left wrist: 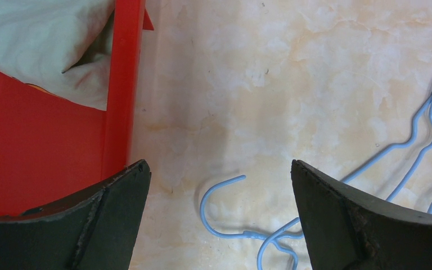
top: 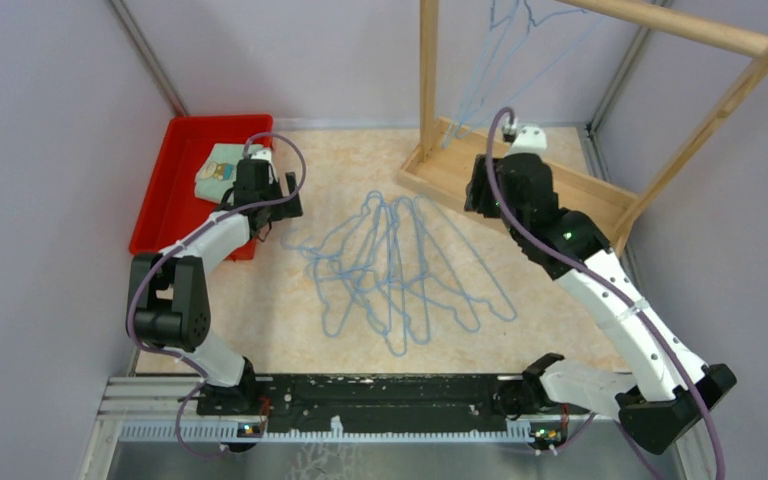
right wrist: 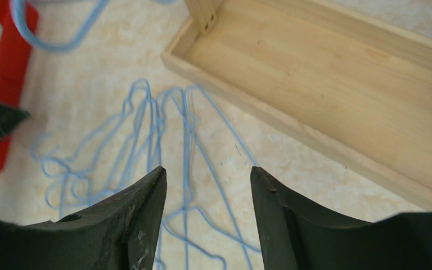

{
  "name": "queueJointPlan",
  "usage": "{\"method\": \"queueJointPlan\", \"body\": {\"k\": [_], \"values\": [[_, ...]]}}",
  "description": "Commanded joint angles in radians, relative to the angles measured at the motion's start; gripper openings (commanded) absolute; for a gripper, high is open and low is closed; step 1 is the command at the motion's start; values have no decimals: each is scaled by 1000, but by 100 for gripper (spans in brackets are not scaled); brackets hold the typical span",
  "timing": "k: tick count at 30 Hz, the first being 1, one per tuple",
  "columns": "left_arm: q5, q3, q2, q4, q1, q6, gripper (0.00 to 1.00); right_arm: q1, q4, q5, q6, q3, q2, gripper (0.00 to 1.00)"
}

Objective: Organize the hangers

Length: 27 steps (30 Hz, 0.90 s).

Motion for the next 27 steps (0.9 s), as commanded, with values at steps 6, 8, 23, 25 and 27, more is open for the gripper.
{"method": "queueJointPlan", "body": {"k": [6, 8, 23, 25, 27], "values": [[34, -8, 6, 27, 7, -62, 100, 125, -18, -193, -125, -177, 69, 54], [34, -16, 3, 29, 7, -68, 100, 126, 10, -248, -132, -219, 99, 53], [31, -92, -33, 44, 7, -85, 100, 166, 28, -450, -233, -247, 439, 37], [24, -101, -36, 49, 7, -81, 100, 166, 27, -422, -235, -259, 456, 36], [21, -106, -37, 49, 7, -81, 100, 167, 31, -369, -228, -274, 462, 36]]}}
